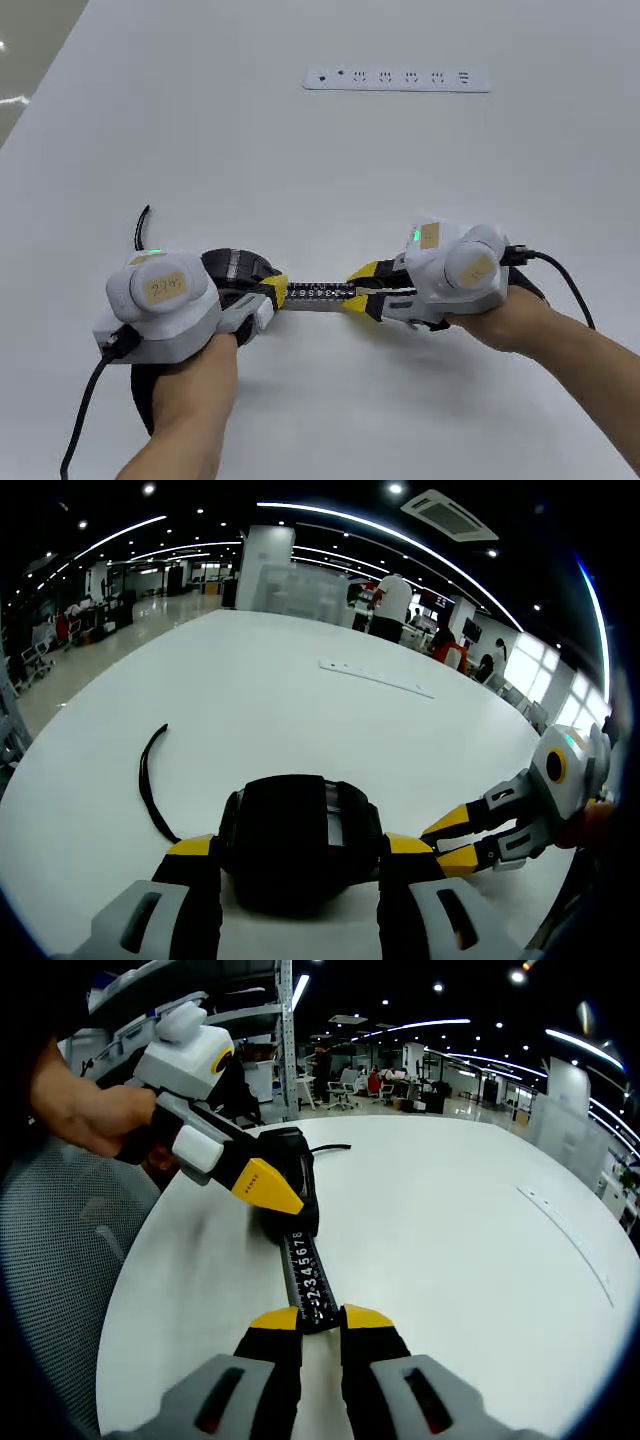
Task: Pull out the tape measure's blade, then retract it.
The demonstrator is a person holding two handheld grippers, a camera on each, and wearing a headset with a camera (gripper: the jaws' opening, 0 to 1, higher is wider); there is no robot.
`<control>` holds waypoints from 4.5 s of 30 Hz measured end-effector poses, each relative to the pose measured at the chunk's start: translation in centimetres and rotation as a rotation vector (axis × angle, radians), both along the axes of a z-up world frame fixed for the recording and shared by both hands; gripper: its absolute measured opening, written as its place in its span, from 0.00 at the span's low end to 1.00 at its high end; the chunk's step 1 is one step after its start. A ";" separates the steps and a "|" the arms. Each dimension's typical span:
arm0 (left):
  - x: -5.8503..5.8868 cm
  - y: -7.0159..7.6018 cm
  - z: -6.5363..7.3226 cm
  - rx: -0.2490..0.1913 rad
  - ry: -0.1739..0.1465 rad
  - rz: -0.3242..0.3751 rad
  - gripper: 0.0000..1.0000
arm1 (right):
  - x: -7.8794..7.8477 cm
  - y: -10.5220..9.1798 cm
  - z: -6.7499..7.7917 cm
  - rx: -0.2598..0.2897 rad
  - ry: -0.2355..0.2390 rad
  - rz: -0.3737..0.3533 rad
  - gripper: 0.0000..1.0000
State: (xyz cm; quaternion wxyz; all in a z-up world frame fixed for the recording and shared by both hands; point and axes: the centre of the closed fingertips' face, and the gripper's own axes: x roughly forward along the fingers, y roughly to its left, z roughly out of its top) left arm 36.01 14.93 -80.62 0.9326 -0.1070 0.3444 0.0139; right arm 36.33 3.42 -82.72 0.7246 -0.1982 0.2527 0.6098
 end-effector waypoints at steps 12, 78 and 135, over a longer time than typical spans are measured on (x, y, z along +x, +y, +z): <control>0.0 0.0 0.0 -0.005 0.002 0.000 0.60 | -0.3 2.6 -0.1 0.021 0.002 0.014 0.12; 0.0 -0.2 -0.1 0.019 0.030 -0.022 0.63 | -0.1 5.4 -0.6 -0.079 -0.032 0.090 0.22; -3.1 0.1 0.5 0.056 0.017 -0.480 0.69 | 0.0 -9.7 1.8 -0.021 0.020 -0.261 0.51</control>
